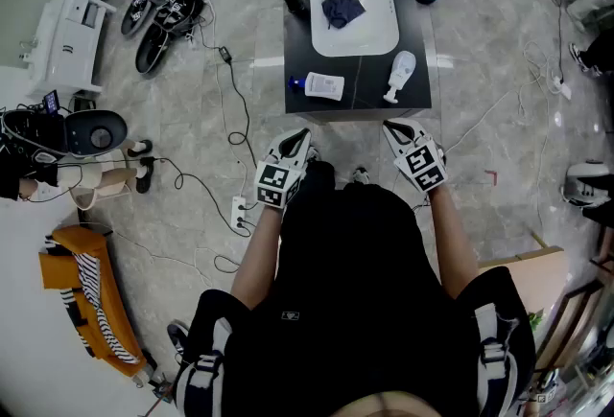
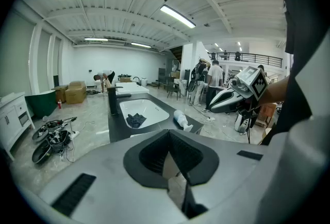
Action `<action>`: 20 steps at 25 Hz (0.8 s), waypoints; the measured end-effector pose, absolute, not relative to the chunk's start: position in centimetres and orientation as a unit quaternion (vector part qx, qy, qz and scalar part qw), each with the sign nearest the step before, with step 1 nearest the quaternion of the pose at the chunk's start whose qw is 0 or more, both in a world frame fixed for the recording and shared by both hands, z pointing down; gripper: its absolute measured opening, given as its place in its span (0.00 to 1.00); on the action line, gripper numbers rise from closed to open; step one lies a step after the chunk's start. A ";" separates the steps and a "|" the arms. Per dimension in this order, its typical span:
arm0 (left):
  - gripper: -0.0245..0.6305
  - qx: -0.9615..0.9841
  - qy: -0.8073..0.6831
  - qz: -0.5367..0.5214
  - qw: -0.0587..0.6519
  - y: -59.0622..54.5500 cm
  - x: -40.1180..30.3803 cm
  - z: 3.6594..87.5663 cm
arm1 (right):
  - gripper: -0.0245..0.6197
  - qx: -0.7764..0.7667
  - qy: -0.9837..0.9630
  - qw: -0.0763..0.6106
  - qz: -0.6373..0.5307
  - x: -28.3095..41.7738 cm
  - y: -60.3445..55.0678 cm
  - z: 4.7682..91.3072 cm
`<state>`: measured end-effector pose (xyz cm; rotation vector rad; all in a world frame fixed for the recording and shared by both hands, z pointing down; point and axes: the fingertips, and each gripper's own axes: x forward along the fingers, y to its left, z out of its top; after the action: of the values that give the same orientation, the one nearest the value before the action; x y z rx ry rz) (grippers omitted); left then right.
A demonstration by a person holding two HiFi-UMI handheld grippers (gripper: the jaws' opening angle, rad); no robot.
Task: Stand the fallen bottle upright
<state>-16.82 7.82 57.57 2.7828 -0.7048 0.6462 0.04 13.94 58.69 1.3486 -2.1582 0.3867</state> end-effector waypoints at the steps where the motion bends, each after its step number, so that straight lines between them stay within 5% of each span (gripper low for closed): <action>1: 0.06 0.941 -0.238 0.217 0.104 8.0 -16.7 57.8 | 0.13 0.502 -0.805 0.281 0.144 0.2 14.1 58.8; 20: 0.06 0.933 -0.260 0.220 0.120 9.2 -17.0 58.0 | 0.13 0.486 -0.811 0.290 0.148 0.3 15.4 59.8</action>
<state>-16.98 9.18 57.98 2.7253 -0.7602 0.6418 0.28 15.40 59.78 1.2970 -2.1623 0.3959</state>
